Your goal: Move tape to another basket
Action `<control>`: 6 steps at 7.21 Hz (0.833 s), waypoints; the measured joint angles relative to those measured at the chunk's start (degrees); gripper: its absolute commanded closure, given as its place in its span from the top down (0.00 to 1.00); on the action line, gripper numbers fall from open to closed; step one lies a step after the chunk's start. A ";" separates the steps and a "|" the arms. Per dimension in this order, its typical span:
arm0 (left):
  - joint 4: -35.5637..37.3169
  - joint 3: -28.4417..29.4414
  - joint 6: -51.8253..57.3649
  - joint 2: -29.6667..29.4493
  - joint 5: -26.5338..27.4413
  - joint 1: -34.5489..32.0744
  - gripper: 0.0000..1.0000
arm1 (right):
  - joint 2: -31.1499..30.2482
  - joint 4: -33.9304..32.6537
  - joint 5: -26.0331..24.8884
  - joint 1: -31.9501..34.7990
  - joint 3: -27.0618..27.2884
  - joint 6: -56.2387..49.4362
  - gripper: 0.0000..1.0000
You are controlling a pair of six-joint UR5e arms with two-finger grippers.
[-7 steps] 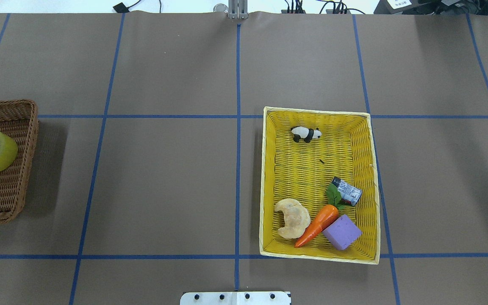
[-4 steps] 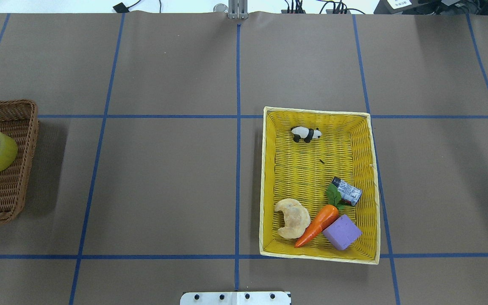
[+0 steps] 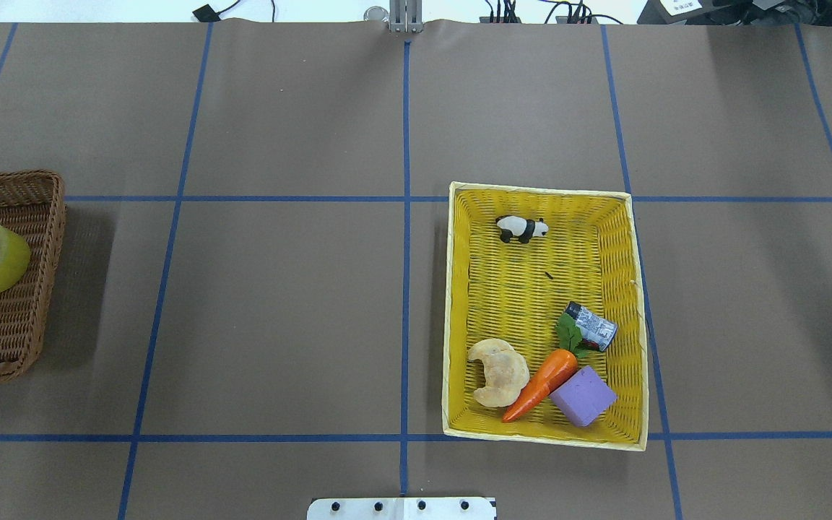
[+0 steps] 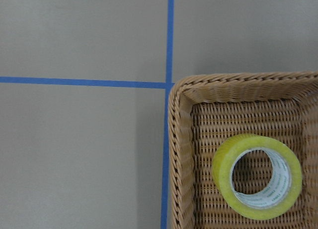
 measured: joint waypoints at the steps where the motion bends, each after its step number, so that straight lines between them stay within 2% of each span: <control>1: -0.12 -0.03 -0.04 0.18 -0.25 0.00 0.98 | -0.18 0.01 -0.02 0.00 0.02 -0.08 1.00; 6: -0.20 0.39 0.01 -0.53 -3.86 0.09 0.98 | -0.49 0.01 -1.61 0.08 -0.33 -0.58 1.00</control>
